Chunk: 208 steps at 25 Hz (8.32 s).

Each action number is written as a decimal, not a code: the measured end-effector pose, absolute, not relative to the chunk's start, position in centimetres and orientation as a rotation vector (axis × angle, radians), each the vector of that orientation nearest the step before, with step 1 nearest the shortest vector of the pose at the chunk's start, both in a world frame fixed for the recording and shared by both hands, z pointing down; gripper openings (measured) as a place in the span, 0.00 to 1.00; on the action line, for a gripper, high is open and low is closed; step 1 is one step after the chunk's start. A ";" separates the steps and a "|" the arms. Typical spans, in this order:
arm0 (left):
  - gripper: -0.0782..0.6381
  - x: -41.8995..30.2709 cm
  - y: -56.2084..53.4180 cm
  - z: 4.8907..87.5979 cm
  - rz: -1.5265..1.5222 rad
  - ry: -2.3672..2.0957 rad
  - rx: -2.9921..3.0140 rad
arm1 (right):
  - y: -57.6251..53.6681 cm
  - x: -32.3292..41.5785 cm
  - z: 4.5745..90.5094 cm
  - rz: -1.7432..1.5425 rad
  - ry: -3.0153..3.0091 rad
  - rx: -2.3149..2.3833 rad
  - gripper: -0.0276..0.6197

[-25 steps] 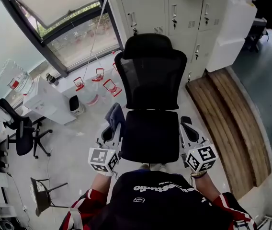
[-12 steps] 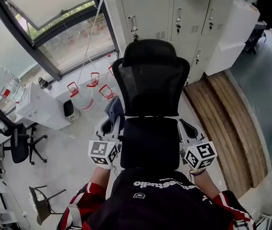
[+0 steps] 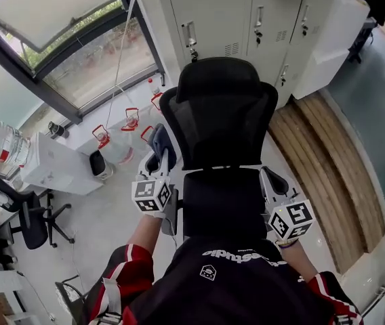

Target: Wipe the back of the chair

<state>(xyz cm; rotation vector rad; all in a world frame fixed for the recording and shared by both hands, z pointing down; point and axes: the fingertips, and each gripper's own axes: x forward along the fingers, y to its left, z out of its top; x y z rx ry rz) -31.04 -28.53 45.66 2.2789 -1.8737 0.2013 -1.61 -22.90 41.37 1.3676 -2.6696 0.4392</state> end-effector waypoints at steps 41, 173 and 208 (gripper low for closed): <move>0.19 -27.4 -52.1 62.9 0.537 -1.973 2.082 | -30.1 8.6 44.5 0.514 -2.525 1.467 0.07; 0.19 5.3 -52.8 74.6 0.616 -1.519 2.401 | -25.6 27.5 49.9 0.620 -2.295 1.627 0.07; 0.19 -21.0 -35.8 72.6 0.566 -1.717 2.178 | -22.4 2.8 48.1 0.558 -2.565 1.268 0.07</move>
